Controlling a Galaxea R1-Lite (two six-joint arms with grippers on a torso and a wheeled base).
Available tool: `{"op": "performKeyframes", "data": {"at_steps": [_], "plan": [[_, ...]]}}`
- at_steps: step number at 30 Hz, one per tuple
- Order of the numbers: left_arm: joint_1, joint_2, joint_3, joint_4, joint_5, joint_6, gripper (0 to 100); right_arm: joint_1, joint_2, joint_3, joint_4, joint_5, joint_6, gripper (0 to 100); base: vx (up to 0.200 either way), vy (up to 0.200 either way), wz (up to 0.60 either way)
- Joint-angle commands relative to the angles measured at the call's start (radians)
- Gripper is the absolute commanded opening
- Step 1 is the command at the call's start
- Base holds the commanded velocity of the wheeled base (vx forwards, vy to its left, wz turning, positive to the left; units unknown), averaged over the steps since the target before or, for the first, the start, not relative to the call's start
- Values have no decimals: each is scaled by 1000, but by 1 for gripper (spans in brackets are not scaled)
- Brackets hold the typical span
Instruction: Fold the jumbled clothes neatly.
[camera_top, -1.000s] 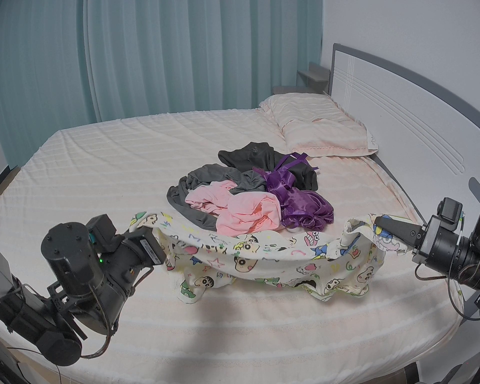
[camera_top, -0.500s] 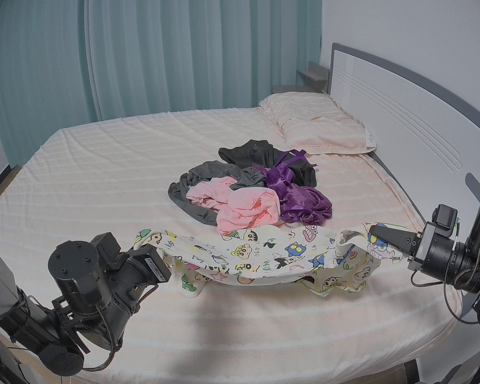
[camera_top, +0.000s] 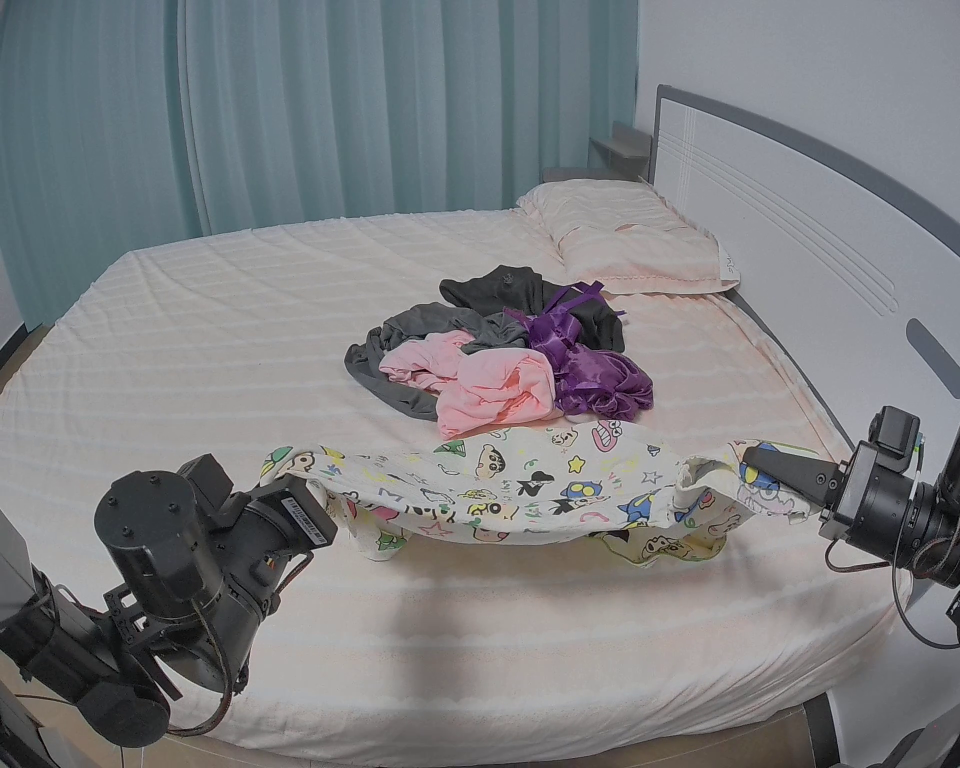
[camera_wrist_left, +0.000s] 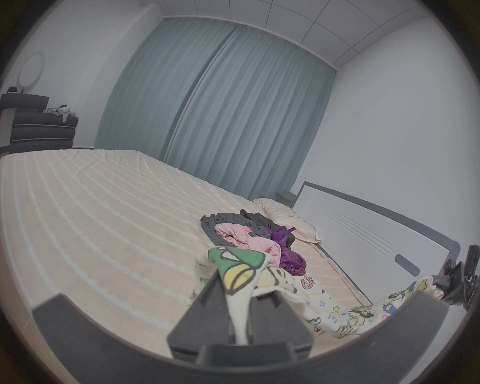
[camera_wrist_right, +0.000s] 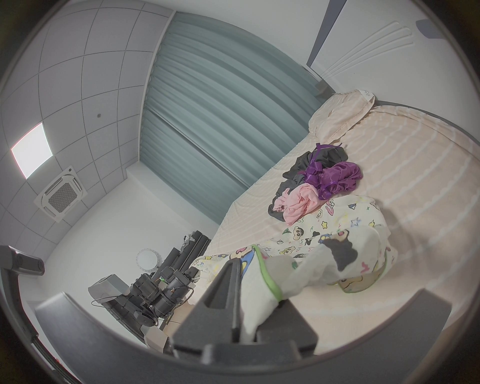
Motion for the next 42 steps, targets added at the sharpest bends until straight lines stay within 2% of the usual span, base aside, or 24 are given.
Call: {"op": "performKeyframes", "data": {"at_steps": [1, 19, 42], "plan": [[3, -1, -1, 0, 1, -3, 0, 1, 4, -1, 1, 1, -1, 0, 0, 0, 0], [30, -20, -9, 0, 17, 6, 0, 4, 6, -42, 1, -2, -4, 0, 0, 200, 0], [29, -55, -6, 0, 45, 18, 0, 10, 19, -71, 4, -2, -6, 0, 0, 200, 0]]}}
